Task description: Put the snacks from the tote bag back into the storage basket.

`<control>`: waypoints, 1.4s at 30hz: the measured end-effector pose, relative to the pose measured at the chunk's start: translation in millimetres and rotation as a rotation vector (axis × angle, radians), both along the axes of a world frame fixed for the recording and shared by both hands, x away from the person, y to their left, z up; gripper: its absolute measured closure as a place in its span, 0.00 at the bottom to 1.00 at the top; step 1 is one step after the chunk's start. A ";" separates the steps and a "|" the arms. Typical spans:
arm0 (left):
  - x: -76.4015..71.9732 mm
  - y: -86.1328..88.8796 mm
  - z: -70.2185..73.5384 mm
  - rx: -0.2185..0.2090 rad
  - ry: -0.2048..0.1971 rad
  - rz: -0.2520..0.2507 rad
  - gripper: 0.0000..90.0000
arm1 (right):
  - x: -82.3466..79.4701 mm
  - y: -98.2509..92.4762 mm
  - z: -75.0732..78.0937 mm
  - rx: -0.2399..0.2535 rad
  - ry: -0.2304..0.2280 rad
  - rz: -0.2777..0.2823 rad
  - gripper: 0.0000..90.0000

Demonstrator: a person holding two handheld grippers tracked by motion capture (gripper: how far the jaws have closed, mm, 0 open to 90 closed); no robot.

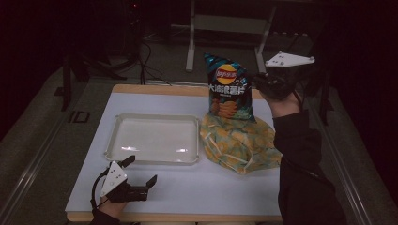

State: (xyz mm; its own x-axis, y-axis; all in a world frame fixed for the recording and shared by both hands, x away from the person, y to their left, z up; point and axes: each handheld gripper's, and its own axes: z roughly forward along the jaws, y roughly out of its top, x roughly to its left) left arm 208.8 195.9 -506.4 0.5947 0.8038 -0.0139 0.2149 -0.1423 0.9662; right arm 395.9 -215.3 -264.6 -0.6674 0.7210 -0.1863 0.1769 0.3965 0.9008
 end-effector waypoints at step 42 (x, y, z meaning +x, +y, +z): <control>-3.2 1.7 2.4 0.005 -0.013 -0.010 0.00 | -17.3 155.7 -51.3 0.105 0.013 0.271 1.00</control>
State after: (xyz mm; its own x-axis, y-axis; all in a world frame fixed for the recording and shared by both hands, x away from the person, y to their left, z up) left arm 205.5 197.6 -504.0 0.6031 0.7977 -0.0019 0.2008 -0.1495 0.9682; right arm 378.6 -59.6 -315.8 -0.8402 0.5309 -0.1104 0.0886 0.3353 0.9379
